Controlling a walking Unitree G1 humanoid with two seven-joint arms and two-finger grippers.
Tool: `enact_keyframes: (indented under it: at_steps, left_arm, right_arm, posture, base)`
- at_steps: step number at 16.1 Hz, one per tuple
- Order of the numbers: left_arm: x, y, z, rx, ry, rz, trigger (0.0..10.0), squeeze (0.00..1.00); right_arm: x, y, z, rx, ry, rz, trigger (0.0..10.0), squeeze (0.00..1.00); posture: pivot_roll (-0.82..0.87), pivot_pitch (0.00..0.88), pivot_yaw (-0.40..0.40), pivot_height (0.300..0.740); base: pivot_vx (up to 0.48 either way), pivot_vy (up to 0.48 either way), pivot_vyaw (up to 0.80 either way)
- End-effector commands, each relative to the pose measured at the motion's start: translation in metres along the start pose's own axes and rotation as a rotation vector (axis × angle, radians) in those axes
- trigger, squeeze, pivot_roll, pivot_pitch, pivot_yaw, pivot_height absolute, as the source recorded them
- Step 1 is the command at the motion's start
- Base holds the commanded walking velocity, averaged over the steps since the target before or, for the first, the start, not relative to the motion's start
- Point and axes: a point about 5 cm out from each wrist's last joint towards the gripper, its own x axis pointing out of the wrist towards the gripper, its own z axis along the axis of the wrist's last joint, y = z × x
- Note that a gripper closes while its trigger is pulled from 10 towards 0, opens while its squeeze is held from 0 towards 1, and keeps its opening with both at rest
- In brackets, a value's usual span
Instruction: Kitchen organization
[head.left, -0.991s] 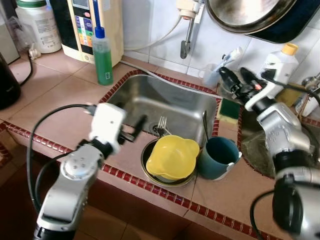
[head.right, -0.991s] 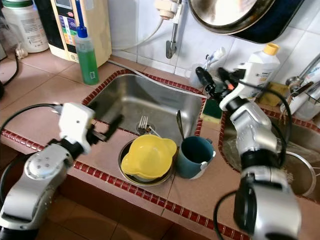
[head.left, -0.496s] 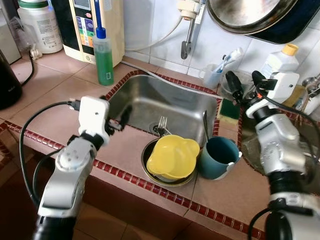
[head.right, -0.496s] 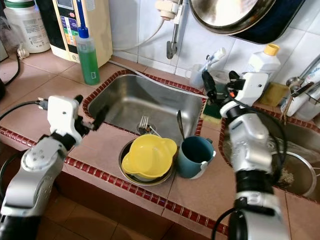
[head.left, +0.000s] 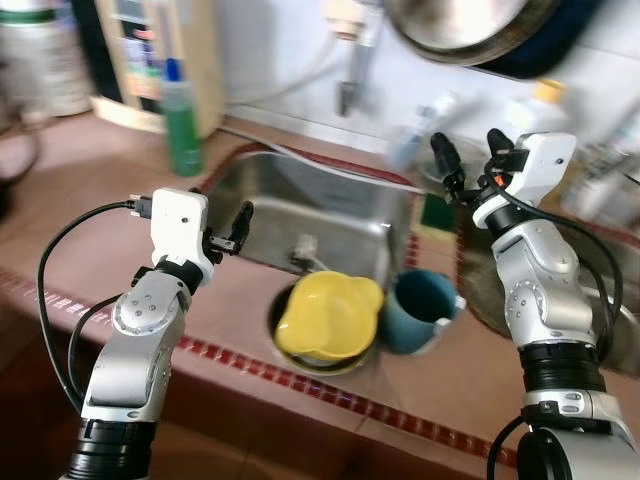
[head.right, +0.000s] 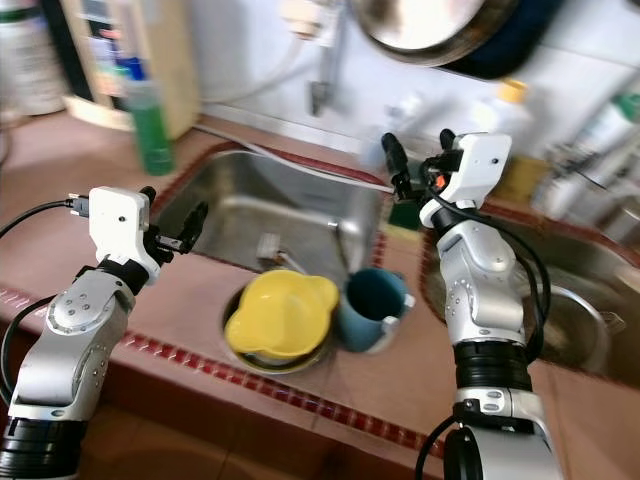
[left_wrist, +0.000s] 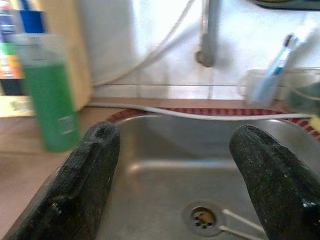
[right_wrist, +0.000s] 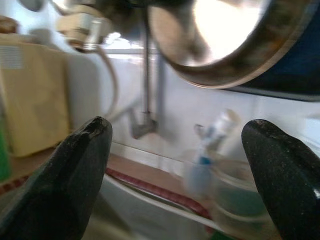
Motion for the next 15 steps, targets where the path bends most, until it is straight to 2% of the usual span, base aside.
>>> enact_keyframes:
  at_steps: [1,7,11,15]
  left_arm:
    - [0.0010,0.0008,0.0014,-0.010,-0.009,0.009,10.0,0.00]
    - [0.0000,0.0035,-0.0001,-0.031,-0.003,0.027,10.0,0.00]
    - [-0.0003,0.0046,-0.0017,-0.052,0.009,0.031,10.0,0.00]
    - [-0.0007,0.0056,-0.0023,-0.057,0.009,0.037,10.0,0.00]
  right_arm:
    - [-0.0016,-0.0034,0.0050,-0.018,-0.006,-0.008,10.0,0.00]
    - [-0.0028,-0.0033,0.0068,-0.012,-0.010,-0.004,10.0,0.00]
    - [-0.0051,-0.0014,0.0083,-0.012,-0.023,0.006,10.0,0.00]
    - [-0.0073,-0.0002,0.0079,-0.013,-0.024,0.013,10.0,0.00]
  posture:
    - [0.05,0.000,-0.098,0.732]
    - [0.05,0.000,-0.102,0.732]
    - [0.05,0.000,-0.104,0.732]
    - [0.05,0.000,-0.109,0.732]
  base:
    - [0.000,0.000,-0.73]
    - [0.000,0.000,-0.73]
    - [0.000,0.000,0.00]
    - [0.000,0.410,0.00]
